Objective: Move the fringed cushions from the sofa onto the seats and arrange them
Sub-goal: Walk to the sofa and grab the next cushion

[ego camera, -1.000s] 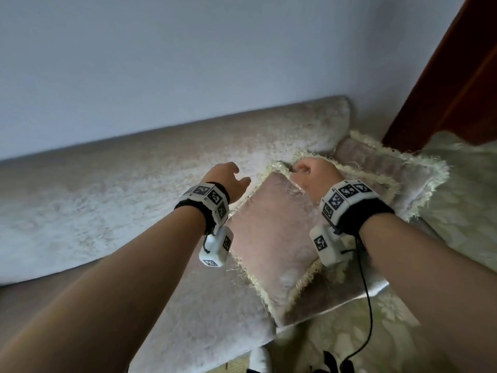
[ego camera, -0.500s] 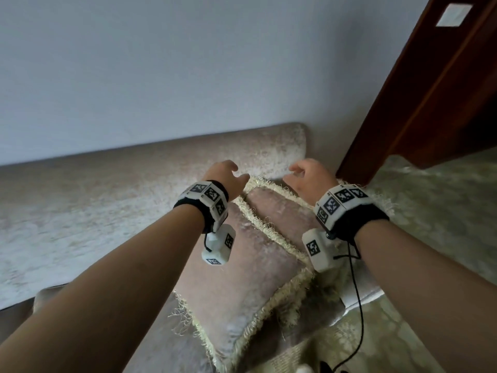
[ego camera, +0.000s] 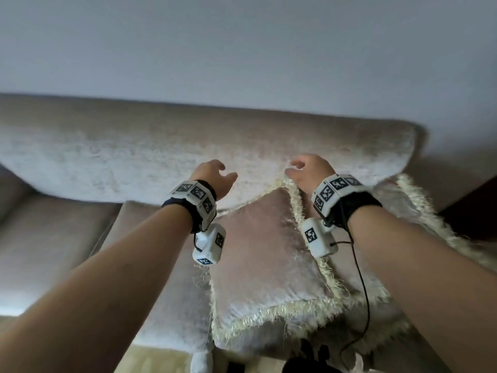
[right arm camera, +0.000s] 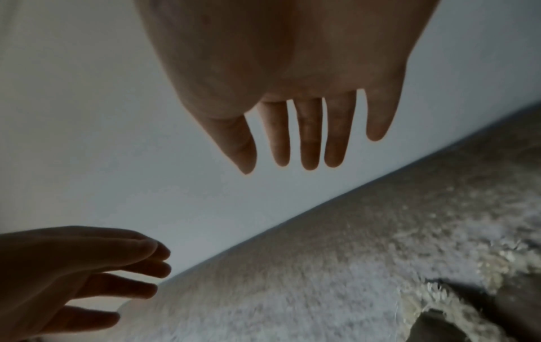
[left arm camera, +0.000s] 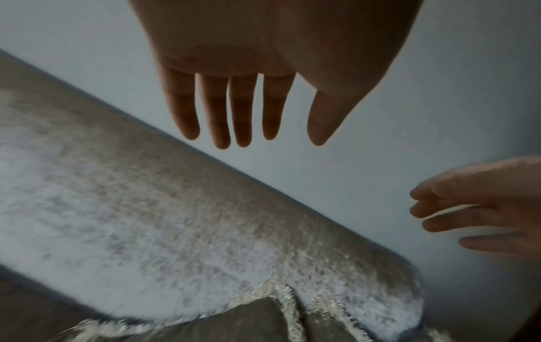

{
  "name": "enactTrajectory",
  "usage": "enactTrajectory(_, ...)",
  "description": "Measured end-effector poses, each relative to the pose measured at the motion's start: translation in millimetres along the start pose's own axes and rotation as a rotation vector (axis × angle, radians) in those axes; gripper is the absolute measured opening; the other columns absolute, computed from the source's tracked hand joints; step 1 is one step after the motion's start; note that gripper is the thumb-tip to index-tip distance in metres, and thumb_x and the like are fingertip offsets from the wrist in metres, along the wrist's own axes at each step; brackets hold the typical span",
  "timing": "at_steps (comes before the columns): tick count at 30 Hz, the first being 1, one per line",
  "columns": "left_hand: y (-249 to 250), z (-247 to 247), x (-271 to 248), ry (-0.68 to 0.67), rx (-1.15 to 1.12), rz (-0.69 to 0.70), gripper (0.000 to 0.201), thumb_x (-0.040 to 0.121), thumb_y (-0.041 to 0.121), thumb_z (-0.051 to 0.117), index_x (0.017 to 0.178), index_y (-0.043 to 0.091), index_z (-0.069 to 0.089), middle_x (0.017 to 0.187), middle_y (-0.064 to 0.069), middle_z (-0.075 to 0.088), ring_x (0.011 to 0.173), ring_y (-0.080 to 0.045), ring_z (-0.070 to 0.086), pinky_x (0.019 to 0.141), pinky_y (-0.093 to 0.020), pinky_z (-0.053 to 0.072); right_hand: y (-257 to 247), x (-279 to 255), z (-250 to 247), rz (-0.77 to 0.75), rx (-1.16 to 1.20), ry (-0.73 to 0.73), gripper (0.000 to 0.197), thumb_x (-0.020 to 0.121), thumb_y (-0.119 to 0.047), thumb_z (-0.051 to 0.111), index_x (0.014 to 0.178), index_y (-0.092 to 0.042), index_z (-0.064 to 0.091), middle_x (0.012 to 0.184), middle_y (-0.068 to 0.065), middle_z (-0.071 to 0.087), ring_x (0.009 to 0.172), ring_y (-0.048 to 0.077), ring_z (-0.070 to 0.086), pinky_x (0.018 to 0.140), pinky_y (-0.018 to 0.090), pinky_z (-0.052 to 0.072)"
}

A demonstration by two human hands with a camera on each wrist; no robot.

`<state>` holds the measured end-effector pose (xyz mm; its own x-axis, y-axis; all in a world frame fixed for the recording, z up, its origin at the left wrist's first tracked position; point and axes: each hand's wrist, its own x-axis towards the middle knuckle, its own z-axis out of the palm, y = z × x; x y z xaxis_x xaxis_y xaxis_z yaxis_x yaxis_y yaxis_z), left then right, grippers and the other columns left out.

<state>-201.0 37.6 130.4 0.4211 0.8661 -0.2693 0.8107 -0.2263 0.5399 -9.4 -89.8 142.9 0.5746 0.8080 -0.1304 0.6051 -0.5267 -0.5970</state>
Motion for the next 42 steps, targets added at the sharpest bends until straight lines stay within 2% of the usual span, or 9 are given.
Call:
enactTrajectory(6,-71,7,19,0.004,-0.026,-0.183,0.057,0.106,0.042,0.057,0.154,0.013,0.048,0.156,-0.010,0.054,0.135,-0.030,0.058,0.093,-0.034,0.044,-12,28,58,-0.034,-0.075,-0.161,0.042,0.090,-0.037,0.061,0.125,-0.015,0.060,0.132,0.006,0.057,0.114,0.023,0.057,0.092,0.031,0.044)
enactTrajectory(14,-153,74,87,-0.164,-0.185,-0.351,0.078,0.093,0.055,0.065,0.155,0.013,0.046,0.146,-0.013,0.062,0.128,-0.035,0.064,0.109,-0.047,0.053,27,42,116,0.179,-0.155,-0.151,0.040,0.089,-0.034,0.061,0.123,-0.013,0.062,0.129,0.006,0.061,0.106,0.023,0.062,0.085,0.028,0.047)
enactTrajectory(16,-169,99,95,-0.208,-0.198,-0.349,0.087,0.084,0.064,0.064,0.154,0.015,0.049,0.146,-0.013,0.063,0.124,-0.036,0.066,0.107,-0.047,0.054,42,41,131,0.260,-0.184,-0.161,0.047,0.088,-0.033,0.061,0.130,-0.012,0.057,0.136,0.009,0.055,0.111,0.026,0.060,0.091,0.032,0.048)
enactTrajectory(21,-204,145,95,-0.228,-0.315,-0.466,0.091,0.094,0.059,0.067,0.163,0.012,0.031,0.160,-0.016,0.047,0.144,-0.037,0.050,0.117,-0.054,0.043,65,53,171,0.454,-0.155,-0.158,0.073,0.087,-0.031,0.065,0.149,-0.009,0.033,0.148,0.011,0.042,0.130,0.030,0.047,0.103,0.039,0.041)
enactTrajectory(25,-241,179,100,-0.286,-0.402,-0.557,0.115,0.077,0.078,0.066,0.156,0.000,0.039,0.153,-0.023,0.055,0.138,-0.044,0.056,0.114,-0.059,0.047,85,61,204,0.565,-0.164,-0.149,0.081,0.085,-0.035,0.068,0.150,-0.010,0.028,0.148,0.011,0.040,0.130,0.032,0.046,0.101,0.040,0.040)
enactTrajectory(29,-262,213,101,-0.275,-0.427,-0.629,0.102,0.088,0.069,0.068,0.162,0.009,0.032,0.157,-0.016,0.051,0.142,-0.038,0.052,0.118,-0.053,0.042,110,64,226,0.649,-0.202,-0.202,0.096,0.072,-0.058,0.069,0.148,-0.014,0.030,0.149,0.010,0.040,0.130,0.033,0.045,0.105,0.047,0.039)
enactTrajectory(32,-273,245,98,-0.299,-0.371,-0.607,0.109,0.080,0.076,0.069,0.163,0.019,0.029,0.159,-0.015,0.047,0.144,-0.039,0.049,0.118,-0.059,0.040,131,68,239,0.697,-0.227,-0.228,0.115,0.060,-0.074,0.068,0.150,-0.018,0.025,0.153,0.010,0.032,0.135,0.034,0.039,0.108,0.053,0.035)
enactTrajectory(35,-284,267,97,-0.326,-0.350,-0.626,0.106,0.082,0.076,0.068,0.165,0.027,0.025,0.165,-0.014,0.040,0.148,-0.040,0.044,0.120,-0.060,0.037,146,72,248,0.716,-0.260,-0.239,0.114,0.062,-0.072,0.072,0.151,-0.020,0.022,0.156,0.009,0.025,0.140,0.034,0.031,0.110,0.055,0.031)
enactTrajectory(42,-301,319,110,-0.306,-0.508,-0.726,0.117,0.078,0.079,0.070,0.166,0.017,0.023,0.165,-0.018,0.039,0.148,-0.039,0.045,0.121,-0.054,0.037,181,76,263,0.811,-0.331,-0.238,0.133,0.053,-0.079,0.071,0.153,-0.022,0.004,0.159,0.014,0.013,0.143,0.037,0.023,0.112,0.060,0.025)
